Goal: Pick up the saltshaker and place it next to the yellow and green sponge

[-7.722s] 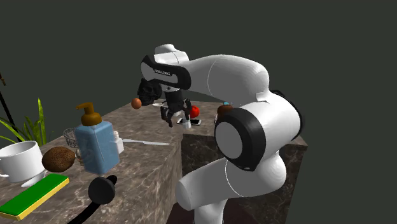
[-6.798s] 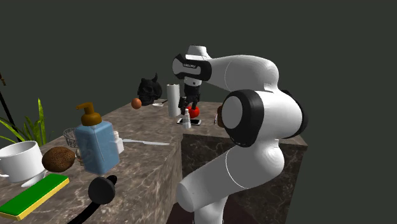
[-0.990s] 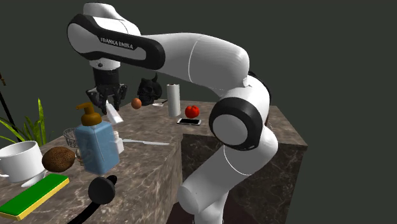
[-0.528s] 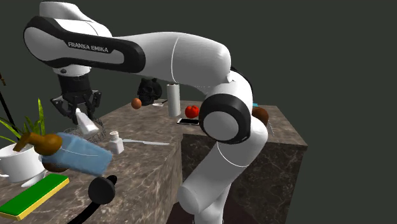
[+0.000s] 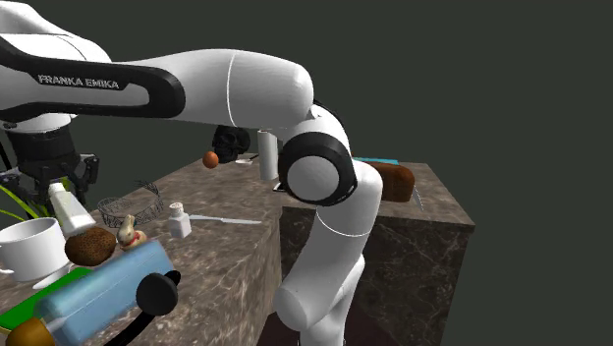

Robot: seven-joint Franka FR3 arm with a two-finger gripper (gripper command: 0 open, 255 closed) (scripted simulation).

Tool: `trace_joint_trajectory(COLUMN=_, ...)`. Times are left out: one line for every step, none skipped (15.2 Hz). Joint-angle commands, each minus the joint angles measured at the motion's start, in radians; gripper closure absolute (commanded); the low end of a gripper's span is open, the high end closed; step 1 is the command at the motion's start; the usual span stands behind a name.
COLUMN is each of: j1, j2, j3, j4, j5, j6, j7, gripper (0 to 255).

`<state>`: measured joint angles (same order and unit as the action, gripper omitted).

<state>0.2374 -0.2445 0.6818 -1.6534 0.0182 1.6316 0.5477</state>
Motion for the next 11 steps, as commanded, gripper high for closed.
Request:
trace_joint_trajectory(j1=0.002, j2=0.086, j3=0.067, j4=0.075, j5=-0.056, j6=-0.009, j7=0.075, gripper=255)
trace_joint_trajectory(j1=0.009, j2=0.131, j3=0.1, j4=0.109, j5=-0.09, j6=-0.014, j7=0.113, gripper=255)
trace_joint_trajectory(j1=0.019, j2=0.18, j3=0.131, j4=0.147, j5=-0.13, j6=-0.021, j7=0.153, gripper=255)
trace_joint_trajectory(j1=0.035, j2=0.233, j3=0.161, j4=0.187, j5=-0.174, j6=-0.032, j7=0.194, gripper=255)
trace_joint_trajectory(j1=0.059, j2=0.29, j3=0.187, j4=0.23, j5=-0.223, j6=-0.045, j7=0.236, gripper=255)
trace_joint_trajectory(j1=0.09, j2=0.348, j3=0.207, j4=0.276, j5=-0.275, j6=-0.062, j7=0.276, gripper=255)
trace_joint_trajectory(j1=0.129, j2=0.408, j3=0.221, j4=0.327, j5=-0.329, j6=-0.083, j7=0.315, gripper=255)
trace_joint_trajectory(j1=0.176, j2=0.467, j3=0.228, j4=0.381, j5=-0.382, j6=-0.106, j7=0.349, gripper=255)
trace_joint_trajectory(j1=0.239, j2=0.54, j3=0.231, j4=0.454, j5=-0.445, j6=-0.138, j7=0.384, gripper=255)
trace_joint_trajectory(j1=0.235, j2=0.527, j3=0.221, j4=0.427, j5=-0.432, j6=-0.117, j7=0.382, gripper=255)
trace_joint_trajectory(j1=0.226, j2=0.517, j3=0.219, j4=0.402, j5=-0.422, j6=-0.098, j7=0.382, gripper=255)
